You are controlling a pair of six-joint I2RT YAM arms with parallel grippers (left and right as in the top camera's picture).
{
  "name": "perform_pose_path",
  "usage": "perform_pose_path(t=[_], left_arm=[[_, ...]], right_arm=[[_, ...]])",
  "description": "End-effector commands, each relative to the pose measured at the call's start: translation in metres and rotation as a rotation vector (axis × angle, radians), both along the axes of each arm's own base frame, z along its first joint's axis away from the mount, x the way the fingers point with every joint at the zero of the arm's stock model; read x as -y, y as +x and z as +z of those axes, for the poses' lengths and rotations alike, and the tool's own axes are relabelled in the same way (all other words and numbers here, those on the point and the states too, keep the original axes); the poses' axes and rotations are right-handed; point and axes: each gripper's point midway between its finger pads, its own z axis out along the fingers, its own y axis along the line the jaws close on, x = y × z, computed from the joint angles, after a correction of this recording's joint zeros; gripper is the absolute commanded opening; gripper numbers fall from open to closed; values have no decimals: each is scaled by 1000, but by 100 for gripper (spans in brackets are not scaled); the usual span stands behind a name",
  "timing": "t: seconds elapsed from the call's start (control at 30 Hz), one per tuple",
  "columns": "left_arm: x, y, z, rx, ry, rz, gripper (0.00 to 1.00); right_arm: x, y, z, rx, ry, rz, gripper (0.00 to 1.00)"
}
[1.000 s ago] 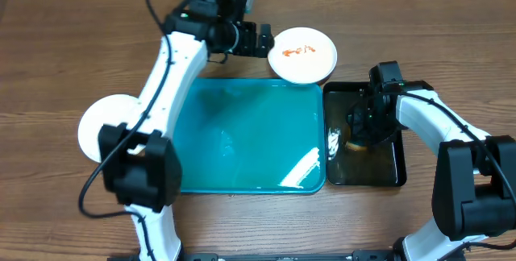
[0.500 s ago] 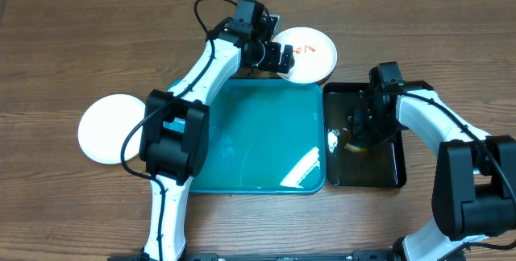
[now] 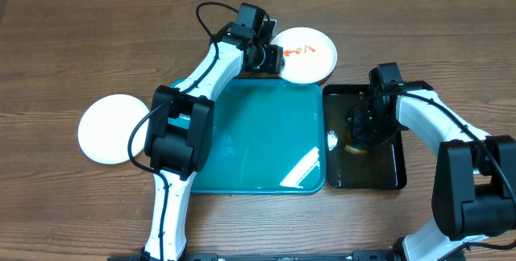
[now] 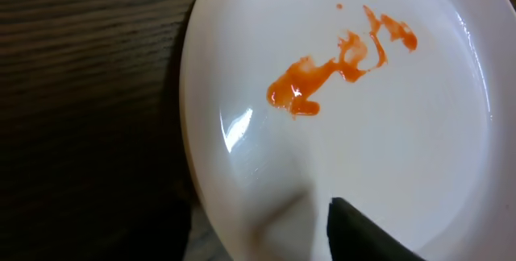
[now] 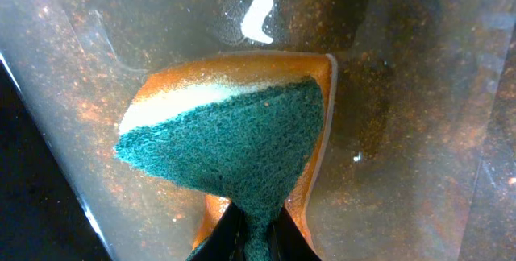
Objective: Clean dirty plates on tray and stack at the side
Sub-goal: 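Move the left gripper to the rim of the remaining white plate, then grasp the white plate with the left gripper and drag it onto the tray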
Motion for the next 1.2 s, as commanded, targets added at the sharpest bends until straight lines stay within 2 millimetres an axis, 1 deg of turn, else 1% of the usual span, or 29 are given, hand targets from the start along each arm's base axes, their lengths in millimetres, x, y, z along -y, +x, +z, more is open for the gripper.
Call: perform_pose_path(t=[0.0, 0.2, 0.3, 0.37, 0.4, 0.47, 0.53, 0.57, 0.7, 0.77, 0.8, 0.93, 1.03, 1.17], left_arm=[[1, 2, -1, -8, 0, 34, 47], [0, -7, -13, -42, 9, 38, 46], [-1, -10, -16, -50, 11, 39, 36], [-1, -9, -15, -54, 7, 44, 32], [-1, -9, -15, -54, 7, 44, 27], [-1, -11, -16, -64, 2, 40, 24], [1, -13, -16, -70, -6, 35, 17], [1, -14, -16, -76, -7, 34, 15], [-3, -22, -20, -110, 10, 35, 12], [-6, -25, -22, -129, 22, 39, 7], [-8, -27, -23, -139, 27, 41, 4], [-25, -30, -26, -181, 40, 71, 4], [-38, -29, -24, -196, 40, 95, 4], [-59, -28, -15, -212, 42, 124, 4]], right_arm=[[2, -16, -9, -55, -8, -6, 7], [2, -16, -9, -57, -8, -6, 7], [2, -16, -9, -57, -8, -5, 7], [2, -16, -9, -57, -8, -6, 7], [2, -16, -9, -57, -8, -5, 7], [2, -16, -9, -57, -8, -5, 7], [2, -16, -9, -57, -8, -5, 7], [2, -16, -9, -57, -8, -5, 7], [2, -16, -9, -57, -8, -5, 7], [2, -16, -9, -57, -8, -5, 7], [2, -16, -9, -57, -8, -5, 7], [2, -16, -9, -57, -8, -5, 7], [2, -16, -9, -57, -8, -5, 7], [2, -16, -9, -57, -8, -5, 7]])
